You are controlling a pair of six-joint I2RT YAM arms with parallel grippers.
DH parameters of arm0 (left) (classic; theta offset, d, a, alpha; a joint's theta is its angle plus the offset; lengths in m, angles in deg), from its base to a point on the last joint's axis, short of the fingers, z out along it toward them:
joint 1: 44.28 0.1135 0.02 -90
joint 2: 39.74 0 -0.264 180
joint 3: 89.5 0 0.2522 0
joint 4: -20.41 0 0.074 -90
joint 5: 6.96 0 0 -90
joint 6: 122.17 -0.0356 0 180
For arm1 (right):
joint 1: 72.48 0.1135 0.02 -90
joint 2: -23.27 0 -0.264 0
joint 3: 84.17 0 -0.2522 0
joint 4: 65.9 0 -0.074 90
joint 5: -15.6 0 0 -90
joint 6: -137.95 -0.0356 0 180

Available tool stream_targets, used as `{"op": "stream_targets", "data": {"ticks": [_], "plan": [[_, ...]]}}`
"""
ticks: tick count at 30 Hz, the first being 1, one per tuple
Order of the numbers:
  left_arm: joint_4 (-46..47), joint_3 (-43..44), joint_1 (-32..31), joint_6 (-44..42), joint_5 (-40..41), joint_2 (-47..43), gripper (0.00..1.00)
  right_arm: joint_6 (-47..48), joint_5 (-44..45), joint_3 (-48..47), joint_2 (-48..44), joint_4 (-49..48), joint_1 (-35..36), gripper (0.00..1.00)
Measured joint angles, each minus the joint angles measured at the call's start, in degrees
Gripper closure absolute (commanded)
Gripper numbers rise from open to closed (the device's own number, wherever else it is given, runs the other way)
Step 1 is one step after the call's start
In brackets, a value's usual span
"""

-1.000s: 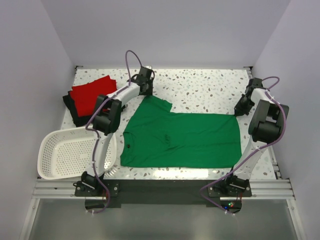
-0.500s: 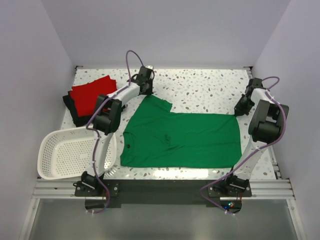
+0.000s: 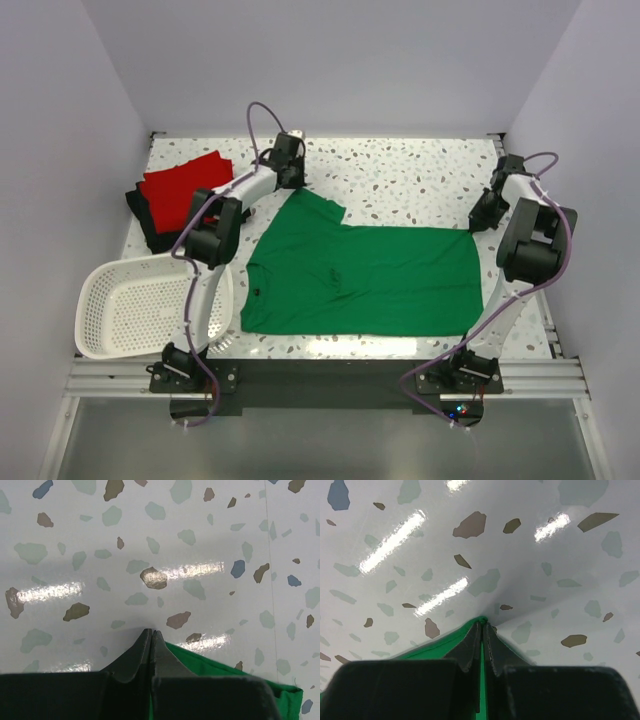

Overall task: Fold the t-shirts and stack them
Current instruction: Fold the tshirt

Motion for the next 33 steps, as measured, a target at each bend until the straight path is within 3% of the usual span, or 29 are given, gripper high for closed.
{"op": "stream_targets", "data": {"ticks": [19,27,33], "plan": [[0.35,10.51,4.09,1.11,-4.5,3.85,1.0,-0.44,1.03,-14.27,8.33,7.98,0.0,1.0],[2.01,10.99,5.35,0.74,-7.13,3.8,1.0,-0.46,0.94,-20.41,10.56,9.9,0.02,1.0],[7.58,-4.33,5.42,-0.26,-10.49,-4.94,1.0,-0.39,0.7,-19.74,10.23,9.38,0.02,1.0]]}}
